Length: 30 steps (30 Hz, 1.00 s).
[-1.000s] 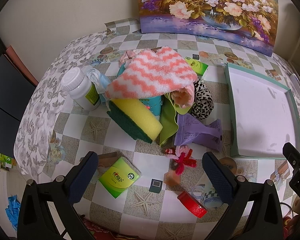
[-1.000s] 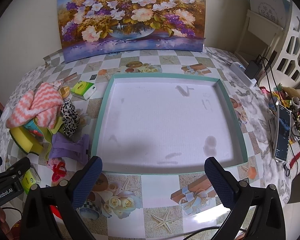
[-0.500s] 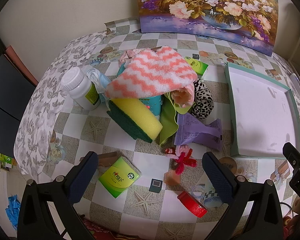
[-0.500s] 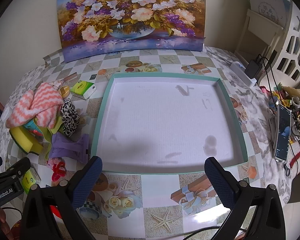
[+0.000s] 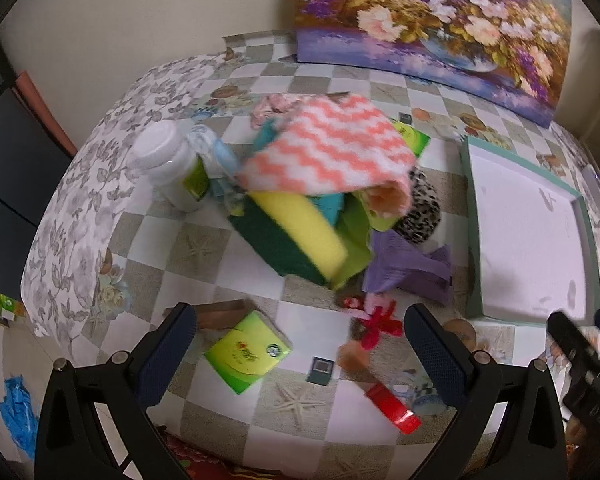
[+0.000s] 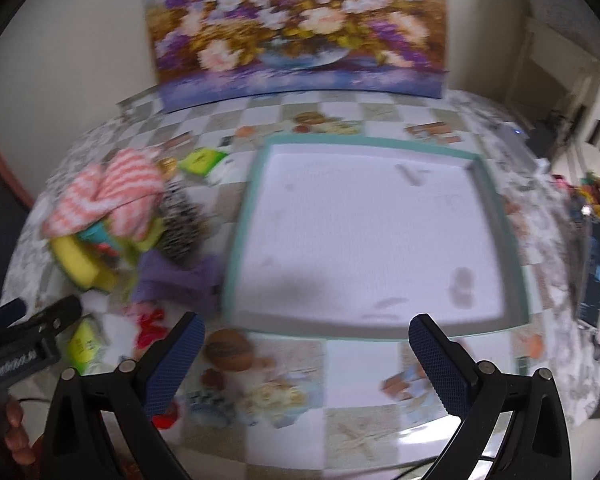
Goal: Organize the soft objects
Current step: 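Grasp the green tissue pack with the left tool while the right tool grasps the red tape roll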
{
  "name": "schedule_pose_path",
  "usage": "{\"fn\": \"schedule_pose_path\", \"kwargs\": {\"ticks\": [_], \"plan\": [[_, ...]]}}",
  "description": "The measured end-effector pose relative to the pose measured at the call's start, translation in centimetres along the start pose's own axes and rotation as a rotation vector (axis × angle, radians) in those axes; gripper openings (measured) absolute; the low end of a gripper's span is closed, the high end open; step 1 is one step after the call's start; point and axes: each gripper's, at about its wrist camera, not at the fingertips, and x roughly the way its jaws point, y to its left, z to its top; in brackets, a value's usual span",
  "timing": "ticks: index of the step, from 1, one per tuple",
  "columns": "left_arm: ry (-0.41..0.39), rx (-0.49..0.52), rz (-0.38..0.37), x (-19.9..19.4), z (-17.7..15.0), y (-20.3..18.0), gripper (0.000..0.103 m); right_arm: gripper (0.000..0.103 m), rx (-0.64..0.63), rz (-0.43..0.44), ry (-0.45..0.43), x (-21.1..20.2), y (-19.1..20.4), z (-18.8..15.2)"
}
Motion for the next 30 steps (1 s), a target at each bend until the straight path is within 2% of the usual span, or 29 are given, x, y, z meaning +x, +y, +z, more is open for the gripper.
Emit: {"fn": "schedule_pose_path", "kwargs": {"ticks": [5, 9, 15, 19, 24, 30], "plan": [[0.034, -0.078, 0.041, 1.1, 0.1, 3.3, 0.103, 0.103, -0.062, 0.095, 0.055, 0.9, 2.9, -0.9], [0.088, -0.168, 0.016, 2.7, -0.5, 6.4, 0.103, 0.103, -0.123, 0.141, 0.115, 2.1, 5.1, -1.7], [0.207, -0.271, -0.054, 5.7, -1.5, 8.8, 0.103, 0.103, -0.203, 0.209, 0.181, 3.4, 7.9, -3.1], [0.274, -0.231, -0.062, 7.3, -1.8, 7.8, 0.103, 0.103, -0.264, 0.235, 0.234, 4.3, 10.0, -4.1], [0.314, -0.160, -0.064, 8.3, -1.6, 6.0, 0.103, 0.103, -0.354, 0.203, 0.286, 5.4, 12.1, -5.6], [0.415, -0.123, -0.077, 10.1, -1.5, 4.0, 0.100, 0.101, -0.421, 0.169, 0.352, 7.4, 14.2, -7.4]]}}
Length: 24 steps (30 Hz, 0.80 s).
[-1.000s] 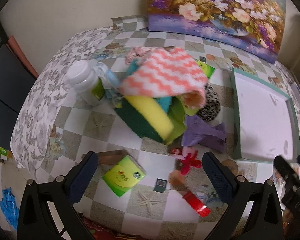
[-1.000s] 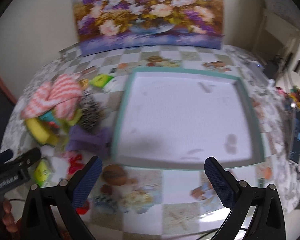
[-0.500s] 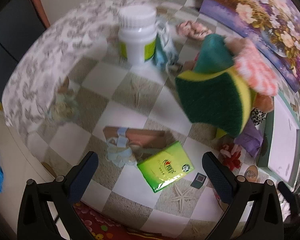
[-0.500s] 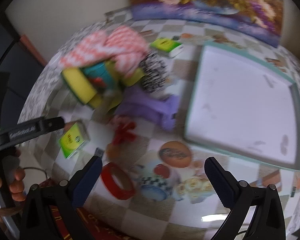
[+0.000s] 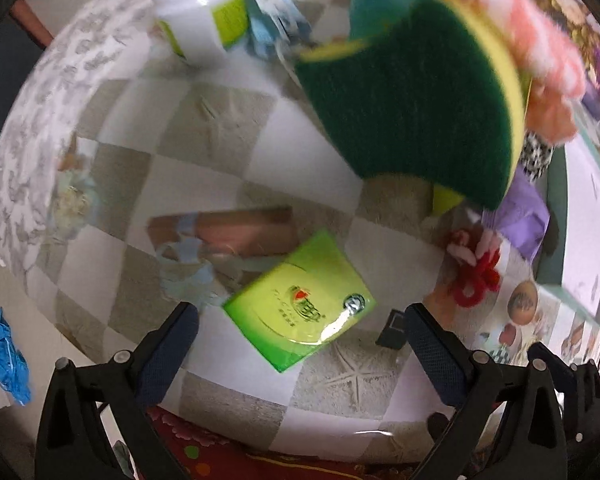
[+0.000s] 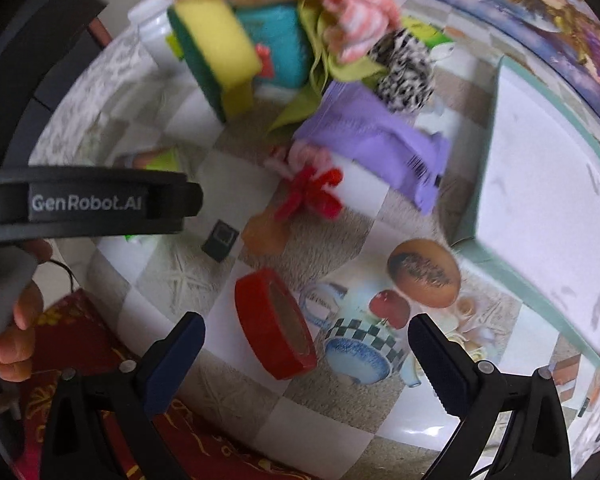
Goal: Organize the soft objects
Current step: 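Grasp the green tissue pack with the left tool while the right tool grasps the red tape roll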
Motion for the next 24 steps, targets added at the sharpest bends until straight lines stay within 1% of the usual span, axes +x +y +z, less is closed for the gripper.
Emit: {"fn": "schedule_pose_path", "kwargs": {"ticks": [1, 2, 3, 4, 5, 6, 7, 8, 9, 10, 11, 12, 13, 14, 15, 19, 21, 22, 23, 24], "plan": [[0.015, 0.002, -0.001, 0.4, 0.2, -0.1, 0.095, 0.097, -0.004, -0.003, 0.011, 0.4, 0.3, 0.0], [0.034, 0.005, 0.000, 0.8, 0.3, -0.3, 0.093, 0.091, -0.007, -0.002, 0.019, 0.8, 0.6, 0.1], [0.043, 0.006, -0.002, 1.1, 0.4, -0.2, 0.088, 0.086, -0.008, 0.001, 0.027, 1.1, 0.8, 0.1], [0.056, 0.007, -0.006, 1.4, 0.5, -0.3, 0.082, 0.085, -0.010, 0.004, 0.038, 1.5, 1.0, 0.1], [0.061, 0.010, 0.001, 1.5, 0.7, -0.4, 0.082, 0.081, -0.011, 0.006, 0.044, 1.8, 1.2, 0.2], [0.058, 0.012, 0.004, 1.5, 0.8, -0.6, 0.081, 0.076, -0.012, 0.006, 0.049, 2.0, 1.3, 0.2], [0.053, 0.014, 0.002, 1.4, 0.9, -0.7, 0.078, 0.075, -0.013, 0.005, 0.051, 2.3, 1.6, 0.2], [0.050, 0.015, 0.006, 1.4, 0.9, -0.8, 0.076, 0.069, -0.016, 0.002, 0.044, 2.3, 1.9, 0.3], [0.046, 0.016, 0.013, 1.3, 1.0, -0.9, 0.072, 0.060, -0.018, 0.010, 0.037, 2.3, 2.0, 0.3], [0.043, 0.017, 0.015, 1.2, 1.1, -1.0, 0.067, 0.055, -0.017, 0.019, 0.033, 2.2, 2.1, 0.3], [0.038, 0.018, 0.014, 1.0, 1.2, -1.1, 0.064, 0.047, -0.014, 0.027, 0.029, 2.2, 2.2, 0.5], [0.032, 0.019, 0.013, 0.8, 1.3, -1.1, 0.057, 0.042, -0.008, 0.030, 0.030, 1.9, 1.8, 0.6], [0.026, 0.020, 0.011, 0.6, 1.2, -1.2, 0.051, 0.041, 0.000, 0.032, 0.030, 1.9, 1.8, 0.7], [0.021, 0.021, 0.009, 0.6, 0.4, -1.2, 0.050, 0.038, 0.005, 0.035, 0.030, 1.9, 1.6, 0.7], [0.022, 0.022, 0.009, 0.3, 0.3, -1.2, 0.049, 0.034, 0.012, 0.039, 0.029, 1.9, 1.5, 0.8], [0.019, 0.024, 0.005, -0.7, -0.3, -1.3, 0.045, 0.025, 0.036, 0.059, 0.027, 1.8, 0.6, 0.9], [0.018, 0.027, 0.001, -0.9, -0.3, -1.5, 0.043, 0.016, 0.040, 0.065, 0.028, 1.5, 0.0, 0.9], [0.018, 0.031, -0.004, -1.1, -0.3, -1.7, 0.043, 0.016, 0.040, 0.059, 0.025, 1.4, 0.0, 1.0], [0.018, 0.033, -0.007, -1.1, -0.4, -1.8, 0.042, 0.016, 0.041, 0.054, 0.024, 0.0, -1.4, 0.4], [0.019, 0.036, -0.012, -1.2, -0.4, -1.9, 0.041, 0.016, 0.044, 0.049, 0.021, -0.2, -1.6, 0.4]]}}
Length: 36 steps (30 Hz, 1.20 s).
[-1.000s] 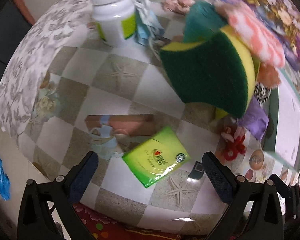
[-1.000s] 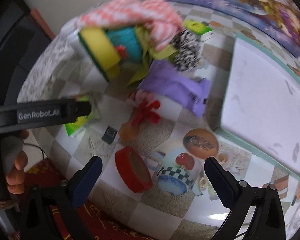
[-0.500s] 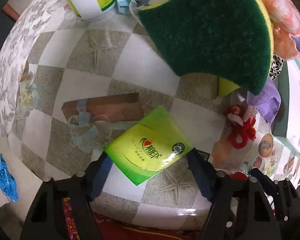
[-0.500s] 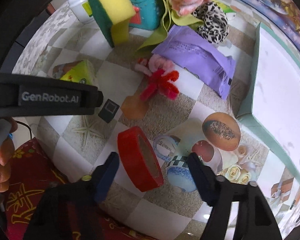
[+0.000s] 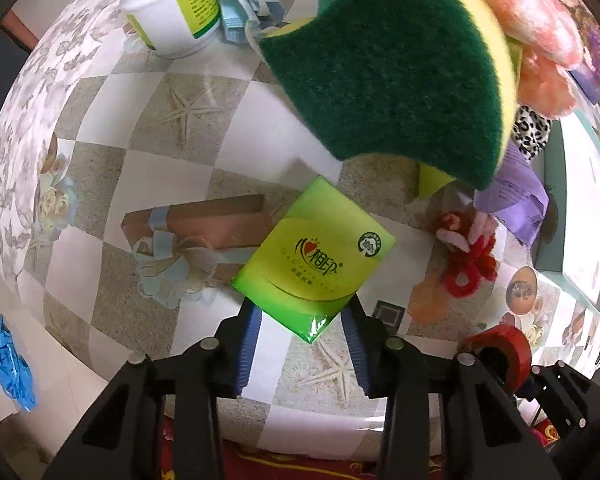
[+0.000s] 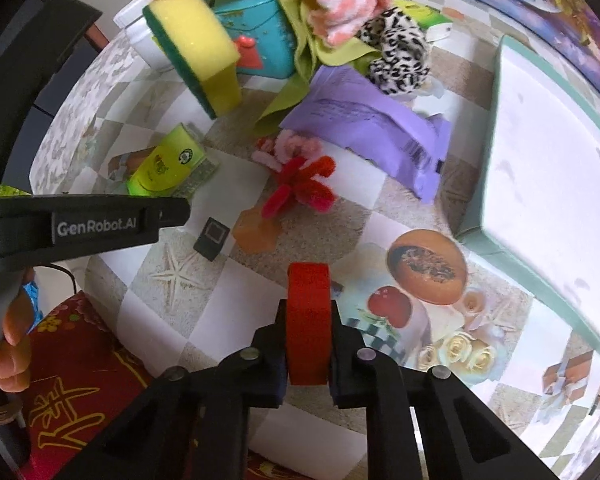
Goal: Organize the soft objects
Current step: 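Grasp the green tissue pack with the left tool while the right tool grasps the red tape roll, then carry the tissue pack with the left tool while the right tool carries the tape over the tray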
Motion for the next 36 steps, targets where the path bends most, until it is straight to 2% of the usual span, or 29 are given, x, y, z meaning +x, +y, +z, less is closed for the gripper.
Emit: {"fn": "schedule_pose_path", "kwargs": {"ticks": [6, 13, 17, 22, 24, 27, 28, 29, 30, 31, 36], "plan": [[-0.012, 0.023, -0.021, -1.7, -0.1, -1.2, 0.037, 0.016, 0.056, 0.019, -0.057, -2.6, -2.7, -0.4], [-0.048, 0.063, -0.037, -3.3, -0.6, -3.0, 0.024, 0.016, 0.171, 0.039, -0.180, -6.6, -6.8, -0.2], [-0.043, 0.059, -0.046, -3.9, -0.4, -3.8, 0.021, 0.016, 0.201, 0.025, -0.188, -7.2, -8.1, -0.1], [-0.005, 0.033, -0.068, -3.0, -0.3, -2.7, 0.020, 0.016, 0.178, 0.017, -0.182, -8.2, -8.6, 0.6], [0.006, 0.015, -0.067, -2.7, -0.3, -3.0, 0.020, 0.016, 0.171, 0.008, -0.180, -7.7, -7.3, 0.0], [0.025, 0.002, -0.071, -2.3, 0.1, -2.8, 0.022, 0.016, 0.165, -0.001, -0.172, -6.9, -7.2, -0.2], [0.030, 0.011, -0.069, -2.1, 0.1, -2.9, 0.026, 0.016, 0.163, -0.003, -0.170, -6.7, -7.2, -0.2], [0.031, 0.027, -0.064, -2.2, 0.2, -3.2, 0.030, 0.016, 0.161, -0.004, -0.167, -6.7, -7.2, -0.1], [0.030, 0.041, -0.055, -2.1, 0.4, -3.3, 0.041, 0.016, 0.159, -0.006, -0.166, -6.6, -7.1, -0.1], [0.026, 0.053, -0.040, -2.0, 0.7, -3.5, 0.048, 0.016, 0.158, -0.007, -0.164, -6.7, -7.1, -0.1], [0.004, 0.166, 0.060, -3.3, 1.7, -5.8, 0.048, 0.016, 0.155, -0.010, -0.163, -6.4, -7.0, 0.0]]}}
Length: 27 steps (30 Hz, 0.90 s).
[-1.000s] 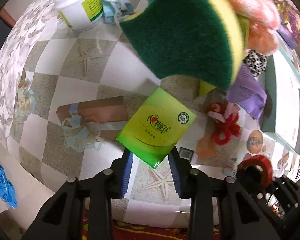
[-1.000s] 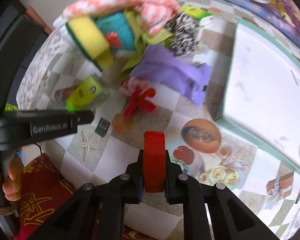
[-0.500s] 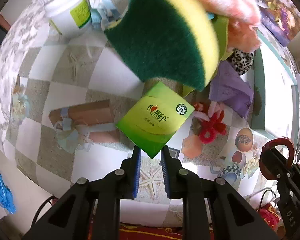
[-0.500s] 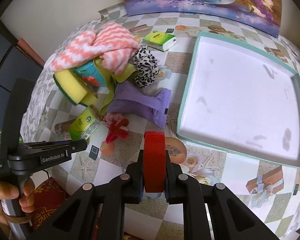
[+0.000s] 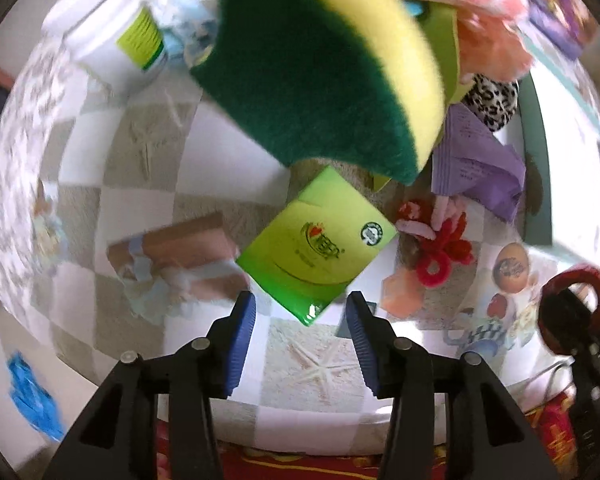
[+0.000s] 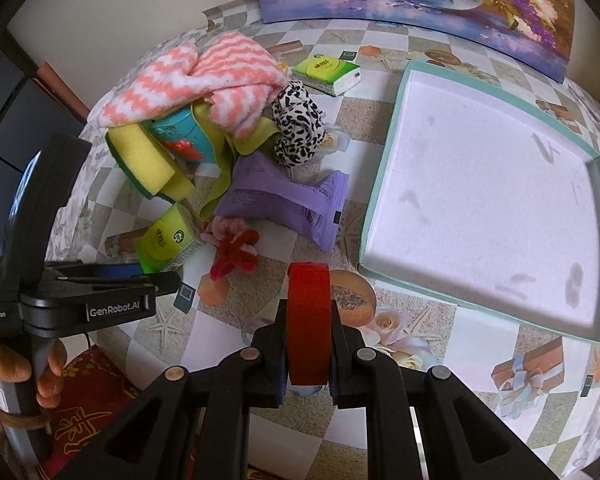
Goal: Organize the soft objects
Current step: 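Carry the tissue pack with the left tool while the right tool carries the tape over the tray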
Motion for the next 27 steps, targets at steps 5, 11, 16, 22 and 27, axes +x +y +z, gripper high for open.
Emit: {"fn": "schedule_pose_path", "kwargs": {"ticks": [5, 11, 16, 22, 27], "plan": [[-0.038, 0.135, 0.100, -1.1, 1.5, -1.5, 0.051, 0.016, -0.002, 0.003, -0.001, -0.2, -0.2, 0.0], [-0.057, 0.287, 0.183, -1.3, 4.2, -3.3, 0.064, 0.016, -0.010, 0.004, 0.003, -0.2, -0.2, 0.0], [-0.060, 0.296, 0.170, -1.0, 6.1, -3.8, 0.064, 0.016, -0.016, 0.000, 0.008, 0.0, -0.1, 0.1], [-0.077, 0.292, 0.142, -1.7, 7.9, -4.7, 0.059, 0.016, -0.014, -0.004, 0.016, 0.3, -0.2, 0.1], [-0.060, 0.307, 0.140, -2.4, 8.3, -5.4, 0.058, 0.016, -0.003, -0.008, 0.010, 0.5, -0.4, 0.2]]}}
